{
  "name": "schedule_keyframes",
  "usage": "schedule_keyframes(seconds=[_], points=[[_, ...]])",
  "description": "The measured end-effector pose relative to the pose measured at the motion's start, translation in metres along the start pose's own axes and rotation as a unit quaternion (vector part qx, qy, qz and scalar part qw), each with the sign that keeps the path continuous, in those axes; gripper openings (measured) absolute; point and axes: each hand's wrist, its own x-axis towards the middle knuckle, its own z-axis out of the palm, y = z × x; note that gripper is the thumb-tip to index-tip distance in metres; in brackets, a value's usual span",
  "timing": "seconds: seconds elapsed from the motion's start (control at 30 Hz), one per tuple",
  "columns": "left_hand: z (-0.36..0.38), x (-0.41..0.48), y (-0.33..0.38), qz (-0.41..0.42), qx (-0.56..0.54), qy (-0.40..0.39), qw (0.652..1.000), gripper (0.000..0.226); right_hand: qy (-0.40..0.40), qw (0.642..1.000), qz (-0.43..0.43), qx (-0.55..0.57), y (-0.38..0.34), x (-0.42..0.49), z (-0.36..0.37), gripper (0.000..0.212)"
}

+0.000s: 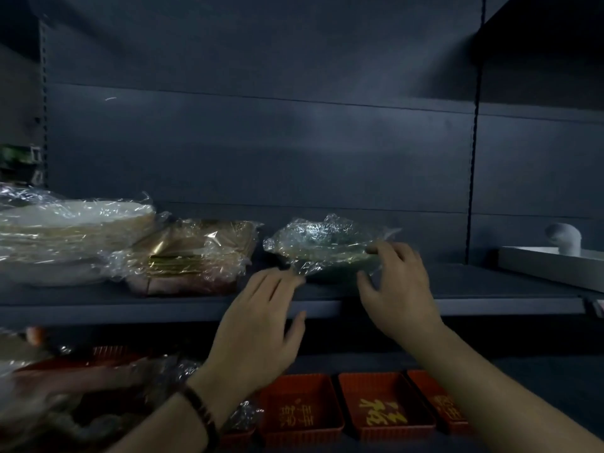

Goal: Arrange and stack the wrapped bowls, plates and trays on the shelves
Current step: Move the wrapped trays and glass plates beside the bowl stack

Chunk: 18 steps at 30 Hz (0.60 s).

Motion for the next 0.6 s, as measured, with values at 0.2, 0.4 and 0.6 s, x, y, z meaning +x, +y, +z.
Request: schedule_keyframes(seconds=[0.2, 0.4, 0.6], points=[[0.006, -0.116, -0.051, -0.066, -0.008, 0.090, 0.994, 0.018, -0.108, 0.986, -0.057, 0.112, -0.035, -0.096, 0.029, 0.019], [0.039, -0.192, -0.087, -0.338, -0.060, 0.090, 0.935, 0.044, -0.334, 0.934, 0.048, 0.120, -0.048, -0.163, 0.106, 0.009], [0.059, -0.233, -0.127, -0.420, -0.078, 0.004, 0.904, 0.053, -0.379, 0.899, 0.123, 0.182, -0.056, -0.191, 0.176, 0.030]])
